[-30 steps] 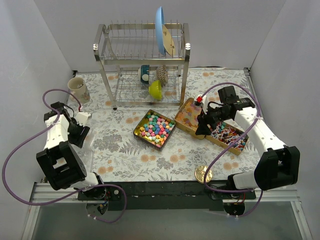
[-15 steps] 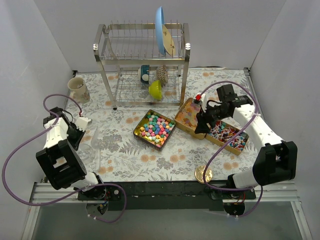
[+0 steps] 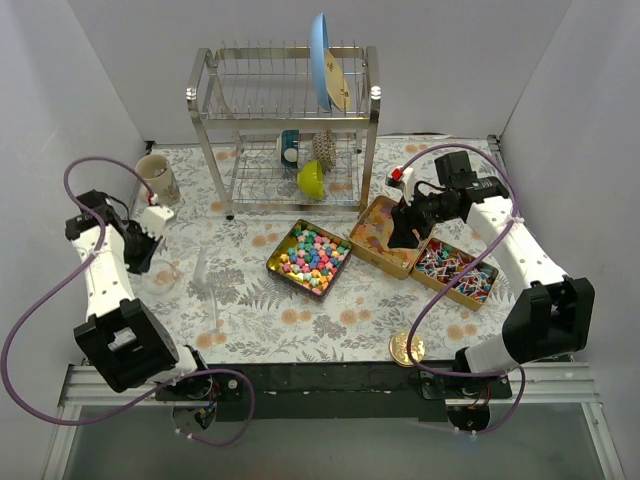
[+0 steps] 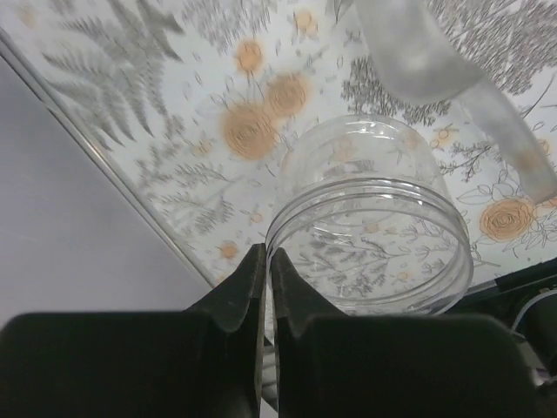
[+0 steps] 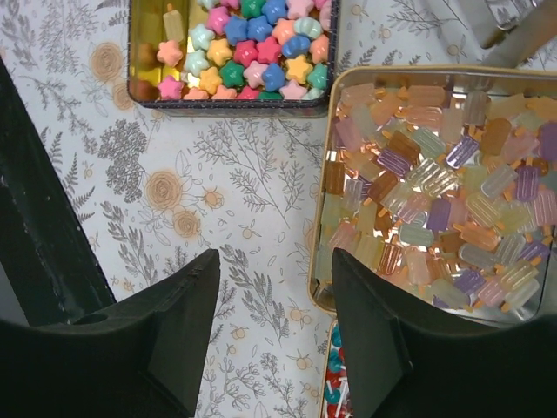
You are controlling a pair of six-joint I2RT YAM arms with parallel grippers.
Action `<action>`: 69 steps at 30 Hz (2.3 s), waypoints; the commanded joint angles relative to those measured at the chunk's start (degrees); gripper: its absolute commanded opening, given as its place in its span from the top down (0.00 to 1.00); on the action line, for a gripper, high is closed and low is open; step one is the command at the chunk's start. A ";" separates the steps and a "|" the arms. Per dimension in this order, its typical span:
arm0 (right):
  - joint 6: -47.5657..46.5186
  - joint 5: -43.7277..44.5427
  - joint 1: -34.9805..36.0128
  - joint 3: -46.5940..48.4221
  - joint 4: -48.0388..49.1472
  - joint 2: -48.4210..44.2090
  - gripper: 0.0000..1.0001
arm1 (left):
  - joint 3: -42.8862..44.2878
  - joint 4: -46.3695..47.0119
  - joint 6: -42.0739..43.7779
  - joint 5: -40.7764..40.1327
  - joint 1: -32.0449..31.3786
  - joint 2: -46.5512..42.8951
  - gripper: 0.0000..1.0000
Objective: Pack the candies
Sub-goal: Place the packing bottle at the center of the board, then pick up the spatula from the center of the board.
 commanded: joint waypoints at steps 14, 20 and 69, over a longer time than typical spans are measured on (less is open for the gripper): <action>16.41 18.72 -3.17 -1.55 7.77 -3.85 0.34 | 6.07 1.10 -33.36 9.49 -65.31 -0.85 1.00; 14.65 21.53 -3.60 -5.67 8.12 -7.19 0.34 | 10.28 8.22 -41.00 3.96 -78.24 5.75 1.00; 10.43 12.84 -12.66 -5.59 2.67 -11.94 0.32 | 19.09 1.82 -37.52 -5.46 -48.84 6.12 0.39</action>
